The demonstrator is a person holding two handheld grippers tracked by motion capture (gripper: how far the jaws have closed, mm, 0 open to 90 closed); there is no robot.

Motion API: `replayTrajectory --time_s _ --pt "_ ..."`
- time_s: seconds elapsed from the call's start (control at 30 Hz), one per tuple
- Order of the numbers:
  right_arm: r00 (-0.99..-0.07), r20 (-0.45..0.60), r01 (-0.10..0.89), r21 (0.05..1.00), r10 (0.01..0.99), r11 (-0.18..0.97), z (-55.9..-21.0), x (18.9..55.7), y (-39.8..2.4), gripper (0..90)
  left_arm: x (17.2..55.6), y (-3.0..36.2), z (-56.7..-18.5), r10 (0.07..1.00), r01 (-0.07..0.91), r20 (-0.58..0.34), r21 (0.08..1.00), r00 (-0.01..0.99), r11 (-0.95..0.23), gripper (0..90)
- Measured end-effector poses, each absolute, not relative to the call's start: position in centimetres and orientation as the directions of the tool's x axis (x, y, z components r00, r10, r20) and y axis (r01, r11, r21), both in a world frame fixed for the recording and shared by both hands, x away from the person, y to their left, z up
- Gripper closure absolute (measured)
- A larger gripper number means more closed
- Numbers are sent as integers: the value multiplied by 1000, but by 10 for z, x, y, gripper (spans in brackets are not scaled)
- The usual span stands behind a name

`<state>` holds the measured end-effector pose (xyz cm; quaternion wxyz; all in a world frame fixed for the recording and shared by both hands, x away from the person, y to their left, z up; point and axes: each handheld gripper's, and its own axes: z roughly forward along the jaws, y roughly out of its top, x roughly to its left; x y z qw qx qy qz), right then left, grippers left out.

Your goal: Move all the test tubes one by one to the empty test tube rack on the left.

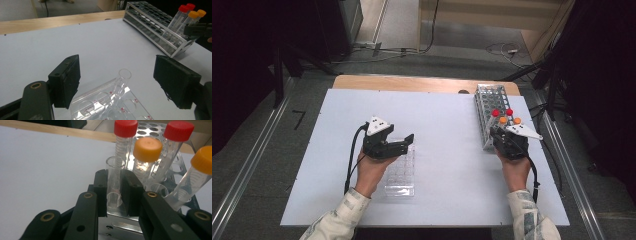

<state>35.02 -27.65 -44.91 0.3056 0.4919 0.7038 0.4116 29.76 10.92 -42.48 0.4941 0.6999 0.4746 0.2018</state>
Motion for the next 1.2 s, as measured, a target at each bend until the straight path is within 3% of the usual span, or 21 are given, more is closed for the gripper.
replayTrajectory --time_s 0.63,1.2 --pt "-322 -69 292 942 944 168 -393 320 -266 729 294 107 -420 860 447 -191 893 473 -47 221" --pt "-493 -29 316 925 870 210 -398 307 -222 729 290 106 -413 849 431 -194 901 491 -43 222"
